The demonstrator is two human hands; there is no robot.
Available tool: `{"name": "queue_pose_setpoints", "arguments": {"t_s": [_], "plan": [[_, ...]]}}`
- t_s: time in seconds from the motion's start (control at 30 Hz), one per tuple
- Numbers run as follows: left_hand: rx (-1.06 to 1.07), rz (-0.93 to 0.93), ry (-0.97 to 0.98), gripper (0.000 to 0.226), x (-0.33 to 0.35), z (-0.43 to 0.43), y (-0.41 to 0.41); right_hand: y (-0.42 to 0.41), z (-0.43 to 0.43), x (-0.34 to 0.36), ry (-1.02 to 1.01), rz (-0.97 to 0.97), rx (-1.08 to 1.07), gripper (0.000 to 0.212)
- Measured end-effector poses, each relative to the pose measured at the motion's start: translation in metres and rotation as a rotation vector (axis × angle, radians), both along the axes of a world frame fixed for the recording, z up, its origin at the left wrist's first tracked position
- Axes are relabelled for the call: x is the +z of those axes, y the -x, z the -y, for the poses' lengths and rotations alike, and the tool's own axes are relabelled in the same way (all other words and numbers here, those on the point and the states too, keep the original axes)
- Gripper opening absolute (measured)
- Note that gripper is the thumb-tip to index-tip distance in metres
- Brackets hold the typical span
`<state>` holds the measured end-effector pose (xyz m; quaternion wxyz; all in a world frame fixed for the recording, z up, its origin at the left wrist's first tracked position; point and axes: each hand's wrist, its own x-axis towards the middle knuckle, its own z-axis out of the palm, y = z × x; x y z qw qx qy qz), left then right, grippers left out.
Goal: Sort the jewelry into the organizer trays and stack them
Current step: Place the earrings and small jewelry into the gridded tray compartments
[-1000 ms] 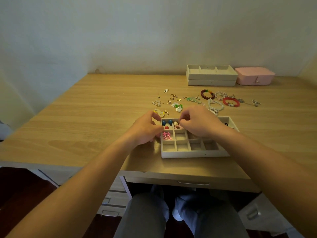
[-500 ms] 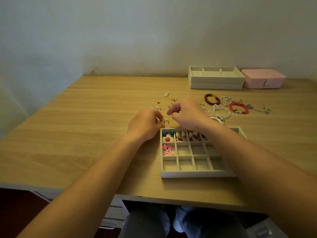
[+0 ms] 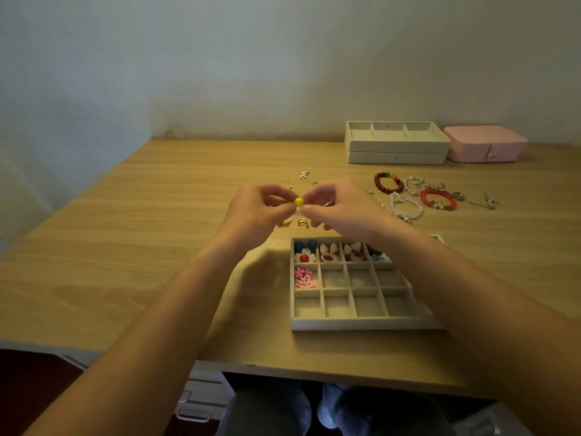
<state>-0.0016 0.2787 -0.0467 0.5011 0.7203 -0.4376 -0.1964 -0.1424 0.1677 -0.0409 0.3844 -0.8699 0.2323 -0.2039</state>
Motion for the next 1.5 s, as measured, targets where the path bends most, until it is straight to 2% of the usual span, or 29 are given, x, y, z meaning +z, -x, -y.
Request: {"name": "queue_pose_setpoints", "arguments": {"t_s": [0.2, 0.3, 0.57, 0.63, 0.77, 0.83, 1.13, 1.5], "plan": [[-0.068, -0.154, 0.057, 0.007, 0.008, -0.011, 0.01, 0.015, -0.006, 0.01, -0.117, 0.087, -0.007, 0.016], [-0.106, -0.173, 0.051, 0.008, 0.012, -0.018, 0.017, 0.022, -0.007, 0.013, -0.176, 0.093, 0.023, 0.012], [-0.16, -0.155, -0.047, 0.009, 0.009, -0.029, 0.035, 0.05, -0.008, 0.019, -0.265, -0.044, 0.139, 0.02], [-0.196, -0.135, -0.073, 0.008, 0.006, -0.031, 0.037, 0.056, -0.009, 0.018, -0.233, -0.081, 0.146, 0.017], [-0.177, -0.066, -0.07, 0.009, 0.0, -0.031, 0.039, 0.06, -0.013, 0.015, 0.019, -0.238, 0.105, 0.008], [-0.156, -0.007, -0.073, 0.009, -0.003, -0.029, 0.039, 0.061, -0.016, 0.012, 0.073, -0.282, 0.096, 0.008], [-0.182, 0.246, -0.182, 0.019, -0.014, -0.028, 0.044, 0.06, -0.022, 0.006, 0.141, -0.401, 0.079, 0.013], [-0.201, 0.258, -0.206, 0.016, -0.014, -0.024, 0.048, 0.058, -0.027, -0.001, 0.248, -0.4, 0.028, 0.014]]}}
